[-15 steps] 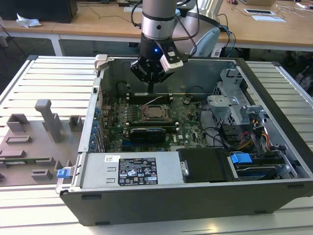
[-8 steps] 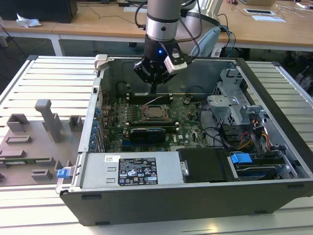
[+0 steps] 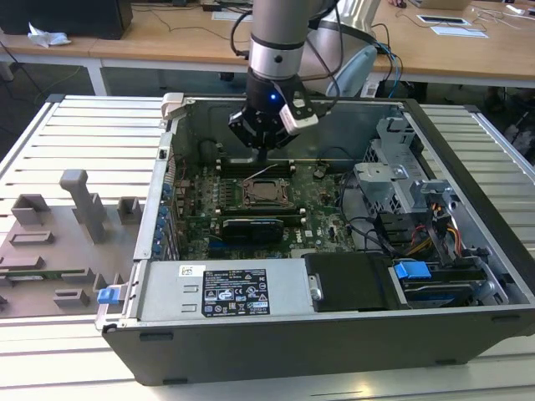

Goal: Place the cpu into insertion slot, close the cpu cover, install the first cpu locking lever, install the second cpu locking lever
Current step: 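Install the first cpu locking lever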

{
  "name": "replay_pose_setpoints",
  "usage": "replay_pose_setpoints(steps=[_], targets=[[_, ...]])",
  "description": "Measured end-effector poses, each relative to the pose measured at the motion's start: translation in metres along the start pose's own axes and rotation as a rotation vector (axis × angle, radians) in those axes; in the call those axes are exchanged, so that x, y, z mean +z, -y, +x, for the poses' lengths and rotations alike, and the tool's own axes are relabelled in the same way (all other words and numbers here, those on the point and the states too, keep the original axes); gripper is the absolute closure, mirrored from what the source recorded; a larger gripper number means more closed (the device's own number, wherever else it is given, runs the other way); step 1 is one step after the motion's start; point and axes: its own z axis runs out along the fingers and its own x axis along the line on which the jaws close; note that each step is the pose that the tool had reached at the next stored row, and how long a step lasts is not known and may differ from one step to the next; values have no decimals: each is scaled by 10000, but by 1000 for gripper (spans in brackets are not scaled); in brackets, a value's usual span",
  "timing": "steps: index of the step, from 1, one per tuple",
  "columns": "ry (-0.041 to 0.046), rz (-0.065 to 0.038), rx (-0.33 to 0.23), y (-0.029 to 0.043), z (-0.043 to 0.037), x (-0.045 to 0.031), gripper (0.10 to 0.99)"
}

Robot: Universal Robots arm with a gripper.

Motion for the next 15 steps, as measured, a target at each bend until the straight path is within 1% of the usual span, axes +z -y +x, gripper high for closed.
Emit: replay_pose_setpoints(steps=[4,8,11,12,15], targets=[[-2,-48,-29,2,73,59,980],[-1,-75,-64,2,75,129,980],[-13,-76,-64,-5,29,154,980],[-25,-75,-63,-12,-7,163,980],[-50,-75,-65,-24,-71,182,980]])
